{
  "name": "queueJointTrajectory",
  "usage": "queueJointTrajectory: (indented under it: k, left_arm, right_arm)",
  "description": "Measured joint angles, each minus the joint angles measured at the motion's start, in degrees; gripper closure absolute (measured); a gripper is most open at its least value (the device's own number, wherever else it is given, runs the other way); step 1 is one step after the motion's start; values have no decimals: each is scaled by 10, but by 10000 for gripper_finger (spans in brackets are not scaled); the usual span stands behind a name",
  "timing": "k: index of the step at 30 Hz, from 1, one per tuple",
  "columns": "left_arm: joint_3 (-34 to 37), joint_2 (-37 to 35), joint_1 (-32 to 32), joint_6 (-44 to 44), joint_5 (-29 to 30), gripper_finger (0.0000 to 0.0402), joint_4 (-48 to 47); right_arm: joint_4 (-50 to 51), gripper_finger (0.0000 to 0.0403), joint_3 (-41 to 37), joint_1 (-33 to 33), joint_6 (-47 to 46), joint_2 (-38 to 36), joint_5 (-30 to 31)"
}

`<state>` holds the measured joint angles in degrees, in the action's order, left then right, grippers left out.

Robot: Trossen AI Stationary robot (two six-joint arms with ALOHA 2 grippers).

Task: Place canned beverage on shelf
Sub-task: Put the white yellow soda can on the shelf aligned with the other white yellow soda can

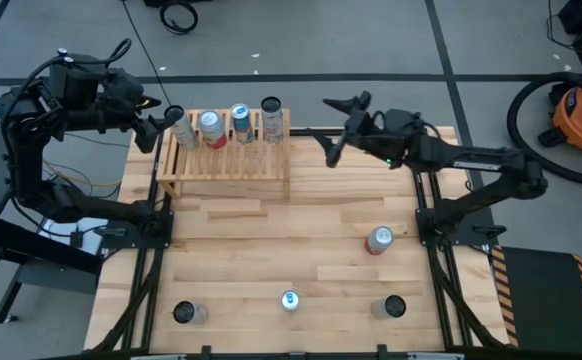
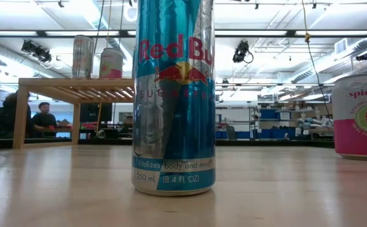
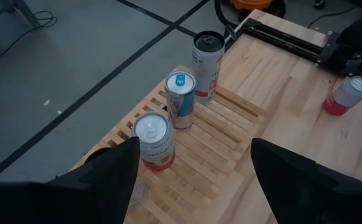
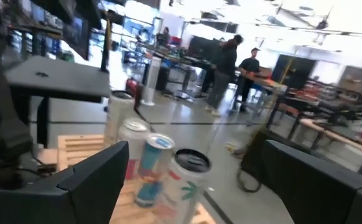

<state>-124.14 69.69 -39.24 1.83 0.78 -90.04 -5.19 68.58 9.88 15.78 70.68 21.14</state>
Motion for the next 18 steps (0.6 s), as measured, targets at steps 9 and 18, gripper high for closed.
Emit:
queueJointTrajectory:
  k: [9,18]
  left_arm:
    - [0,0,0,-15,0,92,0]
    - [0,0,0,-12,0,92,0]
  right_arm:
    - [134,11,0,-45,-1,-64,159]
    - [265,10,0,-94,-112,-107,103]
